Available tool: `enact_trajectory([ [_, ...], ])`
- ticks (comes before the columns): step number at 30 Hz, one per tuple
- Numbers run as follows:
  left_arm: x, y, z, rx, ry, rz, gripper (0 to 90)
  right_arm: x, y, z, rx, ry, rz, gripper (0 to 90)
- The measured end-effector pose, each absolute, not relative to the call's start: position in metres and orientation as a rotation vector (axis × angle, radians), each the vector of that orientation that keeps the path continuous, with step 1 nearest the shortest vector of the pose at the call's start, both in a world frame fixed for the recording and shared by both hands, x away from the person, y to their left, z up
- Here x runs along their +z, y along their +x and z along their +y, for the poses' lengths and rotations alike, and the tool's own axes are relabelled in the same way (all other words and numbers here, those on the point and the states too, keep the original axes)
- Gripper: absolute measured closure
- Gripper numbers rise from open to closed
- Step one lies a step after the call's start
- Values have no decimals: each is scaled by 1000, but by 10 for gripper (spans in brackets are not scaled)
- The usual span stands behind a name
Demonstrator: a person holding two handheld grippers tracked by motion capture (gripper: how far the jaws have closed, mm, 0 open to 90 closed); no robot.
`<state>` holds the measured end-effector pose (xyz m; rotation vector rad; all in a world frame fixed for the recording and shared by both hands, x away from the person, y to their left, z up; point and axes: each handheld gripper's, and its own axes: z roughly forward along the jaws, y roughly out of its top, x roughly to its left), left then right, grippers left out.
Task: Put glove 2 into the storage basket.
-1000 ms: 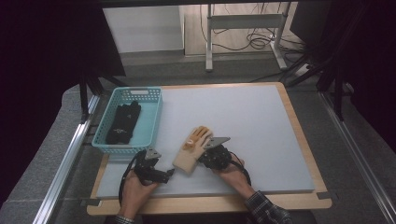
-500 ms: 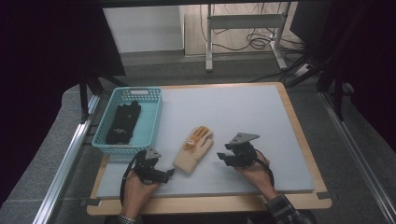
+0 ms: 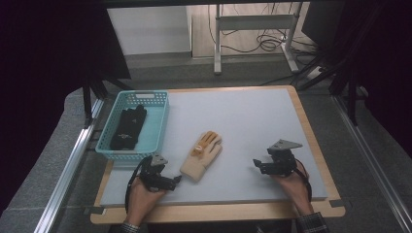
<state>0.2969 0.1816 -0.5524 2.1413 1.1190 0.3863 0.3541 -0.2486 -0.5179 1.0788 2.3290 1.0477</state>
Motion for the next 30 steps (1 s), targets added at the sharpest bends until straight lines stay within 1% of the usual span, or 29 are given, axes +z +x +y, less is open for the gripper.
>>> enact_trajectory([
  [6, -552, 297, 181, 388, 2142, 1118, 0, -530, 354, -261, 995, 1110, 2323, 213],
  [9, -552, 297, 182, 389, 2143, 1116, 0, -530, 354, -261, 985, 1098, 2329, 197],
  [15, -551, 295, 181, 390, 2144, 1122, 10, -531, 353, -261, 988, 1097, 2325, 196],
  [18, -546, 293, 179, 358, 2173, 1101, 21, -531, 353, -260, 987, 1100, 2325, 196],
  [24, -537, 290, 167, 303, 2176, 1071, 15, -531, 353, -260, 989, 1098, 2323, 196],
  [30, -523, 298, 149, 258, 2156, 1062, 4, -531, 353, -260, 989, 1096, 2323, 196],
])
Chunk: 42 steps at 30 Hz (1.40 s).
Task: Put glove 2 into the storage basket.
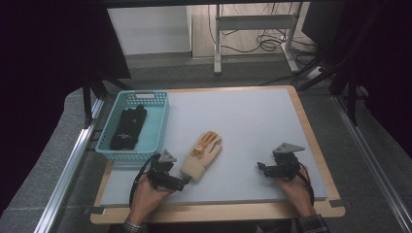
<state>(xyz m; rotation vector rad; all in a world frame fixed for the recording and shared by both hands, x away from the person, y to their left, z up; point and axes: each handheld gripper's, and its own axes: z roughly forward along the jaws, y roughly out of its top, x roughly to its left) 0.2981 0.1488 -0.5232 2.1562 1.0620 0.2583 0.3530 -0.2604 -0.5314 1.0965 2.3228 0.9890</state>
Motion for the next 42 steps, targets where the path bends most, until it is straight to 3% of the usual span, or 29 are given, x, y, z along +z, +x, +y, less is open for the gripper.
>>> enact_trajectory([
  [16, -519, 358, 91, 217, 2216, 1115, 9, -531, 353, -260, 987, 1096, 2321, 196],
  [26, -530, 372, 69, 281, 2318, 1109, 36, -532, 353, -260, 986, 1095, 2320, 196],
  [33, -523, 369, 69, 278, 2330, 1085, 295, -532, 353, -260, 986, 1094, 2320, 196],
  [35, -521, 369, 69, 274, 2333, 1084, 409, -532, 353, -260, 986, 1094, 2320, 196],
  [42, -519, 367, 68, 273, 2346, 1072, 533, -532, 353, -260, 986, 1094, 2320, 196],
])
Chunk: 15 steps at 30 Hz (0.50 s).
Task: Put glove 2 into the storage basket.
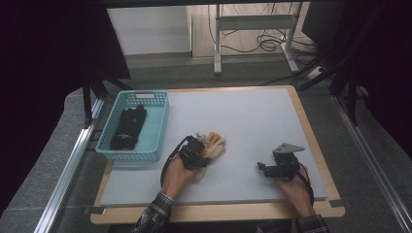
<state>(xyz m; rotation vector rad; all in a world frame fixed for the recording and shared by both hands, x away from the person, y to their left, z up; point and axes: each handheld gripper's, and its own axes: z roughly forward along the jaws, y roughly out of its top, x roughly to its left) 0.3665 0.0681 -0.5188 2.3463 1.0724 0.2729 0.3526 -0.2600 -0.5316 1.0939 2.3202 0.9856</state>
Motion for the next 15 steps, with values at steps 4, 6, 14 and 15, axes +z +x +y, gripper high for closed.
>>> enact_trajectory([
  [4, -515, 368, 71, 266, 2336, 1066, 552, -532, 353, -260, 985, 1094, 2320, 196],
  [6, -511, 370, 73, 263, 2330, 1065, 552, -532, 353, -260, 986, 1094, 2320, 196],
  [14, -481, 376, 90, 320, 2296, 1085, 551, -532, 353, -260, 985, 1094, 2320, 196],
  [15, -478, 377, 93, 326, 2290, 1090, 550, -532, 352, -260, 985, 1096, 2320, 196],
])
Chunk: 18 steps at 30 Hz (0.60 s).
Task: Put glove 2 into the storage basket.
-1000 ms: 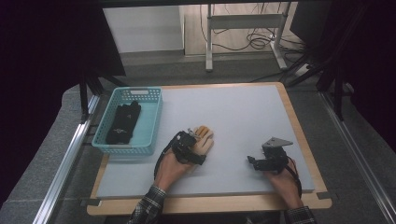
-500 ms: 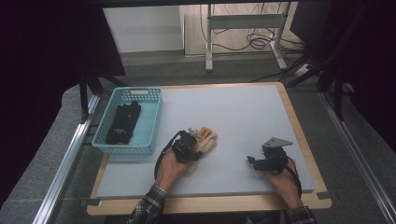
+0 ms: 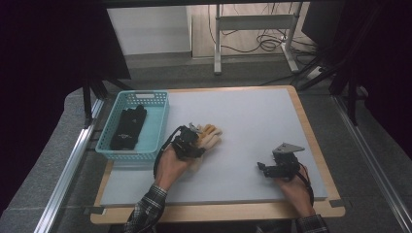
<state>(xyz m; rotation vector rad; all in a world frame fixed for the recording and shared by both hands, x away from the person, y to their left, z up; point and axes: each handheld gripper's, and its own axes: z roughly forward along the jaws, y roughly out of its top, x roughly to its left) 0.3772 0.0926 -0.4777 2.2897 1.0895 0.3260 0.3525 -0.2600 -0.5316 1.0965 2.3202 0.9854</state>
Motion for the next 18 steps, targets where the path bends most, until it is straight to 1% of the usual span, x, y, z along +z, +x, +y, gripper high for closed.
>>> enact_trajectory([
  [18, -416, 395, 159, 470, 2183, 1237, 547, -532, 353, -260, 985, 1093, 2320, 196],
])
